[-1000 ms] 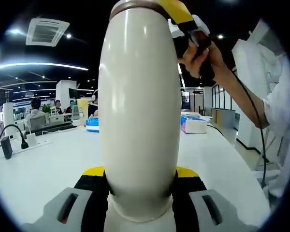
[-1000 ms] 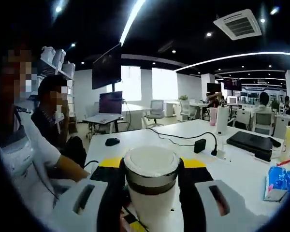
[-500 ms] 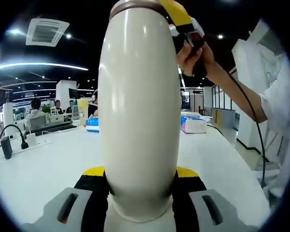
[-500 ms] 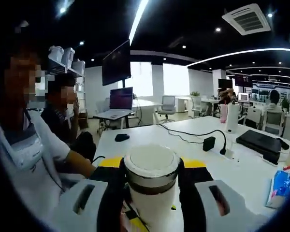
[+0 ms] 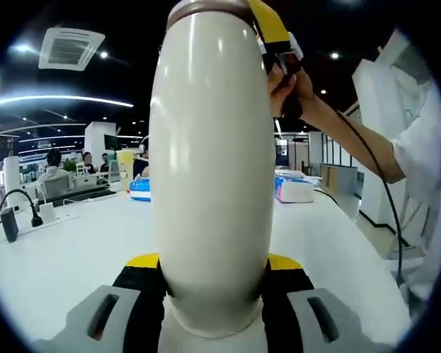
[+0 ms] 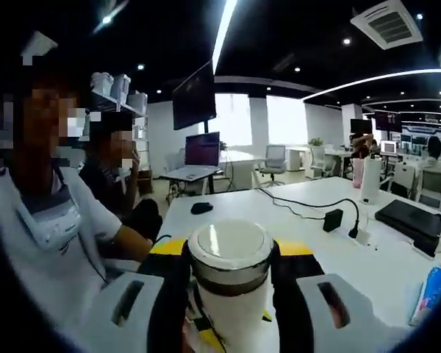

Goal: Grasp the water cup twist off the cup lid place the cup lid on the table

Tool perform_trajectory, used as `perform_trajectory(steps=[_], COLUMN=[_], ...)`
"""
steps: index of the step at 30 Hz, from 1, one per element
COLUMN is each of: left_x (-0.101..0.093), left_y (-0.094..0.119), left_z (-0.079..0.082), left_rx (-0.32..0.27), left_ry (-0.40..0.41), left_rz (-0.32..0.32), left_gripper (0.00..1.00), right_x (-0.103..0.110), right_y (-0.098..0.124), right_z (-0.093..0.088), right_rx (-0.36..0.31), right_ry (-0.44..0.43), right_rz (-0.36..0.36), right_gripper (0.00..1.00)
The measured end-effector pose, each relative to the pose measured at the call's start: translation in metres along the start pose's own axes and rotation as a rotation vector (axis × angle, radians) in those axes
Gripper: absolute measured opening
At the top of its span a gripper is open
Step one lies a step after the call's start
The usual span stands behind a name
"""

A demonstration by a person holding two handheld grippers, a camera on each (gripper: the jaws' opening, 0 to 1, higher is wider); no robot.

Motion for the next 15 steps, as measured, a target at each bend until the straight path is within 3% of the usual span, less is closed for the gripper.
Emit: perform_trajectory(steps=[4,7,10,11,15], left_x=[0.0,-0.001,-0.001,-0.001,-0.002], left_y=[0.0,0.0,0.0,0.0,0.001], left_z=[0.0,0.0,0.0,0.0,0.0], left_rx=[0.0,0.0,0.0,0.001,0.002], left_ry=[0.0,-0.001,-0.001,-0.001,-0.001], left_rz=[-0.002,-0.002,-0.003,-0.003,-0.003], left_gripper=[0.52,0.52,0.52,0.52,0.52], right_x=[0.003,0.011,0.024,0.029,0.047], right_y=[0.001,0.004,0.011,0.013,0.01], right_z=[0.002,0.005,0.01,0.012,0.005], right_rx=[0.008,-0.04,-0.059,-0.083,-0.145], right_ry=[-0.017,-0.08,-0.075,-0.065,-0.035], right_rz=[-0.033,-0.081,-0.212,-0.287,-0.447], right_gripper=[0.46,0.54,0.61,0.61,0.6])
Point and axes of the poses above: the point that each gripper's makers call its tool centre point, and the gripper's own axes: y roughly backward along the fingers, x roughly to its left, z roughly out of its top, the point moved 10 cm from there along y, roughly backward along the fingers, and after that the axes turned 8 degrees about -y, right-handed, at the moved point
